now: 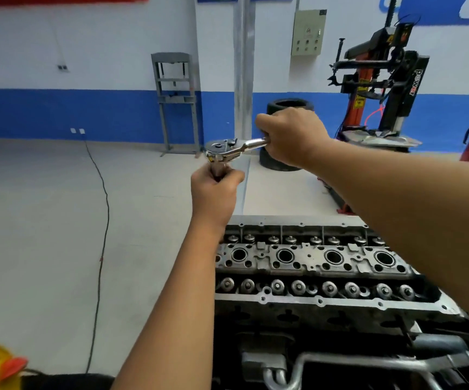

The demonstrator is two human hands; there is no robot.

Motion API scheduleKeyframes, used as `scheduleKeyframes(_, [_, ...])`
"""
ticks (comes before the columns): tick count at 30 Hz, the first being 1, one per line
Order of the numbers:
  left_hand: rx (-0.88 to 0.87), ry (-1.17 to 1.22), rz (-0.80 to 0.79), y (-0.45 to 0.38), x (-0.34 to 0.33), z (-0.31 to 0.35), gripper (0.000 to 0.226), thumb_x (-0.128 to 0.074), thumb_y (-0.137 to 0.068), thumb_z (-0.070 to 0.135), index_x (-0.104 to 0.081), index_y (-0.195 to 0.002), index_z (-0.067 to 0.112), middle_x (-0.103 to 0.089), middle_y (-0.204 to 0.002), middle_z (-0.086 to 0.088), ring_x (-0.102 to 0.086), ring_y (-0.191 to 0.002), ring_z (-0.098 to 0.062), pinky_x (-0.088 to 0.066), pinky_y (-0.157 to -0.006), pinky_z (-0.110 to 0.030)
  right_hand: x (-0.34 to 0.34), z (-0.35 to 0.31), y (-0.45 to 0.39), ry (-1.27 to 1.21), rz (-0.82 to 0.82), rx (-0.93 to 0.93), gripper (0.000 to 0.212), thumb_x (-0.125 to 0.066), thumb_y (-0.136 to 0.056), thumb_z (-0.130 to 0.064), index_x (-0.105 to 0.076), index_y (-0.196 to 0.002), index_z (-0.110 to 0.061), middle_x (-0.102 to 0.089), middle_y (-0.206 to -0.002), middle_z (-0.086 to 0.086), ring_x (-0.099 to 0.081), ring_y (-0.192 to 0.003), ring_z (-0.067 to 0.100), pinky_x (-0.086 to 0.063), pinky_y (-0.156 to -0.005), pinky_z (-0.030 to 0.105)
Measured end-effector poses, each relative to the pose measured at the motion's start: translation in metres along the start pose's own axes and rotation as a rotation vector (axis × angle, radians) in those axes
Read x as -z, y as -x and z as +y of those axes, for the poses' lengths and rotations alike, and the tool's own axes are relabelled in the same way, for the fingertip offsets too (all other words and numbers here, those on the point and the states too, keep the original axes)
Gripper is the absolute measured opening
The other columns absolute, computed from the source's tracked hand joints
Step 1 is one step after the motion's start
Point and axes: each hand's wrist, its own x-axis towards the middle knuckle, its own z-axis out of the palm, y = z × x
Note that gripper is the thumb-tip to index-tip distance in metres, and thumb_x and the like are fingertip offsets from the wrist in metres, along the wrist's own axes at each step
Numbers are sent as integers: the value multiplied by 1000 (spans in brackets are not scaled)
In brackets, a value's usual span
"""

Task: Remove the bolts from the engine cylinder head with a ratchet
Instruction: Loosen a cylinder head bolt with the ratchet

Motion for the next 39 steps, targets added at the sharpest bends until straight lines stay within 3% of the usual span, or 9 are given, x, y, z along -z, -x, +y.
scheduleKeyframes(3, [-10, -12, -31, -3, 0, 0, 36, -70, -82, 2, -38, -66, 2, -30, -58, 2, -29, -54, -17, -29, -53, -33, -18, -9, -24, -66, 7, -60, 12, -57, -97, -12, -52, -87, -17, -55, -70, 7, -51, -63, 33, -19, -53, 27])
scheduleKeyframes(9, [31, 44, 64, -9, 16, 6, 37, -64, -78, 9, -40, -55, 24, -31, -54, 1, -27, -47, -17, -28, -47, -28, -1, -41, -45, -24, -128, -68, 9, -52, -94, -17, -58, -88, -19, -57, -75, 4, -57, -69, 30, -47, -65, 40])
scheduleKeyframes(16, [95, 49, 107, -20, 11, 4, 40, -54, -86, -9, -36, -61, 17, -30, -55, -2, -23, -49, -15, -24, -45, -22, 51, -97, 18, 58, -75, -1, 31, -59, -84, -20, -30, -73, -16, -43, -59, -1, -36, -45, 18, -19, -46, 26])
scheduleKeyframes(19, [135, 85, 79, -18, 15, 5, 39, -57, -84, -3, -38, -58, 19, -29, -54, -3, -22, -43, -15, -24, -43, -21, 45, -84, 4, 30, -37, 22, 24, -59, -84, -12, -37, -75, -15, -42, -59, -1, -38, -45, 19, -23, -46, 26])
scheduleKeyframes(24, [42, 2, -87, -5, 14, 10, 31, -64, -74, 7, -39, -56, 13, -29, -53, -6, -27, -48, -20, -25, -47, -27, 19, -45, -40, -7, -225, -14, 14, -54, -98, -8, -62, -95, -19, -61, -80, 3, -58, -78, 29, -49, -81, 41])
scheduleKeyframes(28, [50, -4, 13, -11, 16, 5, 29, -58, -73, 8, -39, -55, 19, -30, -52, -1, -25, -49, -19, -24, -48, -30, 31, -65, -21, -8, -187, -18, 13, -62, -95, -22, -56, -107, -20, -53, -75, 1, -49, -63, 20, -34, -55, 31])
scheduleKeyframes(33, [47, -17, 60, -16, 9, -4, 47, -56, -79, -10, -31, -57, 22, -30, -54, 6, -24, -53, -12, -26, -46, -25, 63, -88, 37, -33, -181, 31, 31, -61, -95, -28, -36, -82, -18, -47, -66, -1, -42, -49, 17, -23, -43, 28])
scheduleKeyframes(36, [46, 5, 23, -13, 6, -3, 32, -58, -83, -3, -36, -62, 7, -29, -55, 1, -23, -52, -16, -24, -47, -29, 67, -70, 15, -321, -302, 51, 12, -56, -105, -27, -51, -115, -22, -58, -90, -1, -58, -72, 20, -48, -58, 39])
scheduleKeyframes(39, [12, 87, -61, -11, 13, -1, 18, -56, -81, 11, -40, -72, 9, -30, -57, 1, -24, -50, -14, -25, -44, -26, 64, -57, 7, -357, -286, 180, 42, -55, -107, -24, -44, -144, -41, -67, -110, -5, -64, -95, 22, -56, -77, 46])
